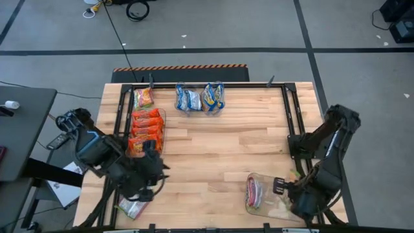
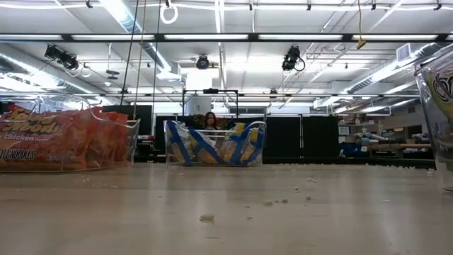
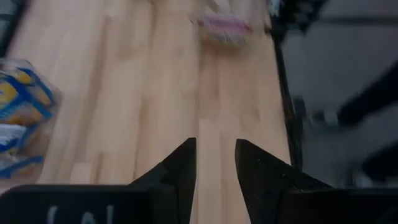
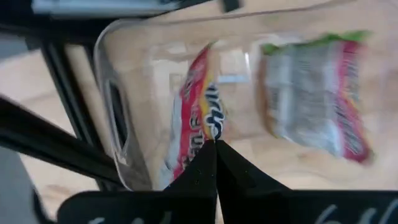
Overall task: Sort Maruchan noodles
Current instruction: Put the green noodles into the right transparent bin
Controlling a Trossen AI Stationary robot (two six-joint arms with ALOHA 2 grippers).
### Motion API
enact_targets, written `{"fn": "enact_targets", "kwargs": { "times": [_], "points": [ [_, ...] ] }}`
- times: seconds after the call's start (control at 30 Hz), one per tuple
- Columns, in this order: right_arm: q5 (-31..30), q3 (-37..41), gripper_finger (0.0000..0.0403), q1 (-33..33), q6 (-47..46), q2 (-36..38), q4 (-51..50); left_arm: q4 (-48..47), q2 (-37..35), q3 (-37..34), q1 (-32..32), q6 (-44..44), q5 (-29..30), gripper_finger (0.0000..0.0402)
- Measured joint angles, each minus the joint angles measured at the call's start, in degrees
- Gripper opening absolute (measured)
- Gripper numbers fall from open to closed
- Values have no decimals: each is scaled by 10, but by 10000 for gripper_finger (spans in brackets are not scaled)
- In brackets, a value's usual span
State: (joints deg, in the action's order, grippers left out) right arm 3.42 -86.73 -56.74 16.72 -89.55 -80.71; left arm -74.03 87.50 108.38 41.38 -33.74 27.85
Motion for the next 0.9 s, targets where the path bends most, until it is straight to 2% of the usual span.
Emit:
{"fn": "enact_targets", "kwargs": {
  "times": [0.17,0.37,0.6,0.8,0.9],
  "points": [
    [-10,153,2,-35,75,50,151,64,17,0,-32,-1,36,116],
    [-12,221,2,-39,122,77,260,107,36,0,-60,0,31,116],
    [39,236,3,-27,135,54,291,107,41,0,-72,0,23,116],
    [143,235,3,-27,57,54,270,107,41,0,-72,0,23,116],
    [171,235,3,-23,20,62,267,107,41,0,-72,-1,23,116]
  ]
}}
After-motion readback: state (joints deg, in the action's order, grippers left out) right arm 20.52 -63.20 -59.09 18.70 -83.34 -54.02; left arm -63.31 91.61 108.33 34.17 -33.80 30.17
